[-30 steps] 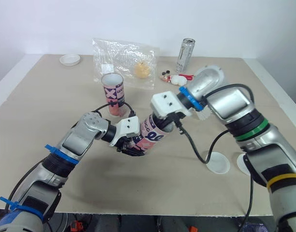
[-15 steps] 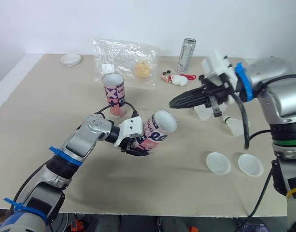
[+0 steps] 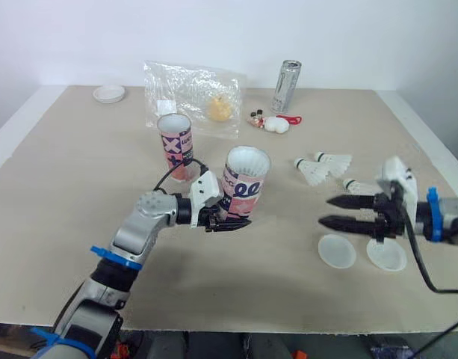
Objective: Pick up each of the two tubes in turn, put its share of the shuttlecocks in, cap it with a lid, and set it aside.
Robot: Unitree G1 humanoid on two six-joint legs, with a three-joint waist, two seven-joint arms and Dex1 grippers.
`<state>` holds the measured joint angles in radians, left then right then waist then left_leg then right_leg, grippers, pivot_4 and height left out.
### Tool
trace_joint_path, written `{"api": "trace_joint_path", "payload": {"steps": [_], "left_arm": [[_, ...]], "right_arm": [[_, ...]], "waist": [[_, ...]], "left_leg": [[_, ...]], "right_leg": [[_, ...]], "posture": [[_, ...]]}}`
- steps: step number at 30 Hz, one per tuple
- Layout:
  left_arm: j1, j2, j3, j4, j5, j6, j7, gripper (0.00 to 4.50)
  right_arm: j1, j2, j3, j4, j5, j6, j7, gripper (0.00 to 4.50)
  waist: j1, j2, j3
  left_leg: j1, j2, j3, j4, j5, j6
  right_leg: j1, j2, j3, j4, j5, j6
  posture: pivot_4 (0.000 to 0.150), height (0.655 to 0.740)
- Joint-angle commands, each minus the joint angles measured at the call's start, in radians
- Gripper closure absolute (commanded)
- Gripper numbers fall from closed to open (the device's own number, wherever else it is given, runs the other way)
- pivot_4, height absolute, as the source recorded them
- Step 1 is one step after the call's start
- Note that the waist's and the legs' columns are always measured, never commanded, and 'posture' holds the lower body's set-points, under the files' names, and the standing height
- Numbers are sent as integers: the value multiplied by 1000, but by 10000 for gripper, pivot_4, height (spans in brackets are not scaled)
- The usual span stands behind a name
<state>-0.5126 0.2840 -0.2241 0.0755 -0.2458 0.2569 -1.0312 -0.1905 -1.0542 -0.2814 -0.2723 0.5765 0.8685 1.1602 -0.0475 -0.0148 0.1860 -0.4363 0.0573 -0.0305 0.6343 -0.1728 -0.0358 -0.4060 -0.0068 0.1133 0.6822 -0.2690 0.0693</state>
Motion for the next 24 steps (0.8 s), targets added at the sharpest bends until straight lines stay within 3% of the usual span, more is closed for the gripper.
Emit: {"api": "trace_joint_path", "payload": {"steps": [1, 8, 24], "left_arm": [[72, -38, 12, -53, -13, -106, 42, 15791], [170, -52, -32, 1, 60, -263, 81, 15791], [155, -61, -68, 85, 80, -289, 66, 15791]], "right_arm": [[23, -60, 7, -4, -38, -8, -15, 566], [3, -119, 124, 59, -120, -38, -19, 566], [-165, -122, 369, 204, -317, -218, 54, 566]], "waist": [[0, 0, 0], [0, 0, 0], [0, 0, 0]], "left_leg": [[0, 0, 1, 0, 0, 0], [0, -1, 1, 0, 4, 1], [0, -1, 2, 0, 4, 1]], "right_leg": [[0, 0, 0, 0, 1, 0], [0, 0, 2, -1, 2, -2], [-1, 0, 3, -1, 3, -2]], "posture": [[1500, 7400], [1500, 7400], [1500, 7400]]}}
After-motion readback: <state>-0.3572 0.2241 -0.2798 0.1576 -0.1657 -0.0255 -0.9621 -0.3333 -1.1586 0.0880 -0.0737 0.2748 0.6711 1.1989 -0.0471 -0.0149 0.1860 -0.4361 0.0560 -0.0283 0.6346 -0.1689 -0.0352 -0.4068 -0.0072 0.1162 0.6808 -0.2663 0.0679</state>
